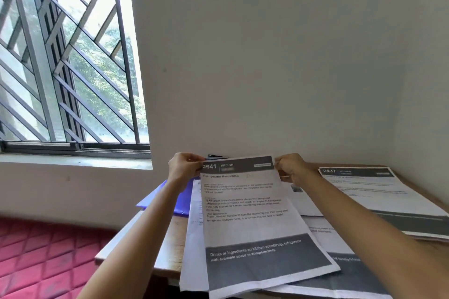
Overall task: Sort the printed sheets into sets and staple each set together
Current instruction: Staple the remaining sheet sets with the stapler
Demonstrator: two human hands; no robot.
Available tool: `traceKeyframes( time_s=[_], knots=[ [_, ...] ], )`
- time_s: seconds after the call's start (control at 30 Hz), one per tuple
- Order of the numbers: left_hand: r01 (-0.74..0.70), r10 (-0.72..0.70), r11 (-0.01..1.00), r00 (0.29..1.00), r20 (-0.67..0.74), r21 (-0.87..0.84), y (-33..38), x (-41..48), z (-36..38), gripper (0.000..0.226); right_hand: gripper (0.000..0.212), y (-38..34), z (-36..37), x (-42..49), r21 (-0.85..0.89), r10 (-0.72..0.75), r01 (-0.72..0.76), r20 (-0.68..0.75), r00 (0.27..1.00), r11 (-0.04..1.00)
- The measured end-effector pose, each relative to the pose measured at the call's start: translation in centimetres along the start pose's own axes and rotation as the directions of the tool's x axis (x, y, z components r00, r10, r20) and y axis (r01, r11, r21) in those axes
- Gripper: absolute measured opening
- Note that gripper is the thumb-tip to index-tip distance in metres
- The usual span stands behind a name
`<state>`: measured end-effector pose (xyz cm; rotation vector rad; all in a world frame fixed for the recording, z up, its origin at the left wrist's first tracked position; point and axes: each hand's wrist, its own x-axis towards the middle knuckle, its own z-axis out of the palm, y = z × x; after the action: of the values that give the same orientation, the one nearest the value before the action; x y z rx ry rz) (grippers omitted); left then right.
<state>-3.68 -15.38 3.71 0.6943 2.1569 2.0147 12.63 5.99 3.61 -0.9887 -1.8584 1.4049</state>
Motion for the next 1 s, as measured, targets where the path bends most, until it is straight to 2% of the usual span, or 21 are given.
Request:
traceKeyframes(
  time_s=[0.03,0.07,0.1,0.17,0.23,0.27,0.33,0.47,0.6,0.83,1.0],
  knots=[
    [-0.015,0.015,1.0,1.0,-0.018,0.004,-0.2,0.0,0.0,0.01,0.014,0.2,0.2,0.2,-0.157,-0.118,0.102,-0.101,0.988,0.982],
    [-0.031,0.031,0.999,0.999,-0.036,0.01,-0.5,0.1,0.1,0.01,0.019,0.3,0.6,0.3,-0.314,-0.278,0.217,-0.166,0.946,0.924],
    [-0.047,0.048,0.999,0.998,-0.048,0.021,-0.8,0.2,0.1,0.011,0.024,0.2,1.2,0.1,-0.404,-0.448,0.358,-0.152,0.881,0.842],
    [-0.077,0.079,0.996,0.995,-0.06,0.039,-1.3,0.5,0.2,0.015,0.031,-0.4,2.7,-0.4,-0.394,-0.665,0.622,0.038,0.746,0.676],
    [-0.095,0.097,0.995,0.994,-0.058,0.042,-1.7,0.7,0.4,0.018,0.033,-1.1,4.6,-0.2,-0.378,-0.694,0.736,0.269,0.667,0.561],
    [-0.103,0.105,0.994,0.993,-0.056,0.041,-1.8,0.8,0.4,0.019,0.032,-1.2,5.3,0.2,-0.407,-0.671,0.755,0.357,0.65,0.514],
    [-0.116,0.117,0.993,0.992,-0.051,0.035,-2.0,0.9,0.4,0.017,0.026,-1.2,6.2,1.2,-0.467,-0.611,0.748,0.438,0.659,0.472],
    [-0.118,0.12,0.992,0.991,-0.056,0.038,-3.0,1.7,-0.4,0.02,0.02,-0.3,5.8,3.7,-0.509,-0.511,0.676,0.443,0.736,0.533],
    [-0.062,0.062,0.998,0.997,-0.056,0.005,-4.4,2.7,-1.4,0.023,0.018,0.8,4.4,5.5,-0.507,-0.449,0.599,0.397,0.801,0.62],
    [0.014,-0.011,0.997,0.999,0.044,-0.079,-5.7,3.1,-2.2,0.019,0.015,2.2,4.9,6.9,-0.395,-0.418,0.541,0.358,0.835,0.742],
    [0.06,-0.054,0.994,0.996,0.067,-0.087,-6.4,3.1,-2.6,0.013,0.009,2.6,5.3,7.8,-0.354,-0.335,0.476,0.391,0.857,0.805]
  ],
)
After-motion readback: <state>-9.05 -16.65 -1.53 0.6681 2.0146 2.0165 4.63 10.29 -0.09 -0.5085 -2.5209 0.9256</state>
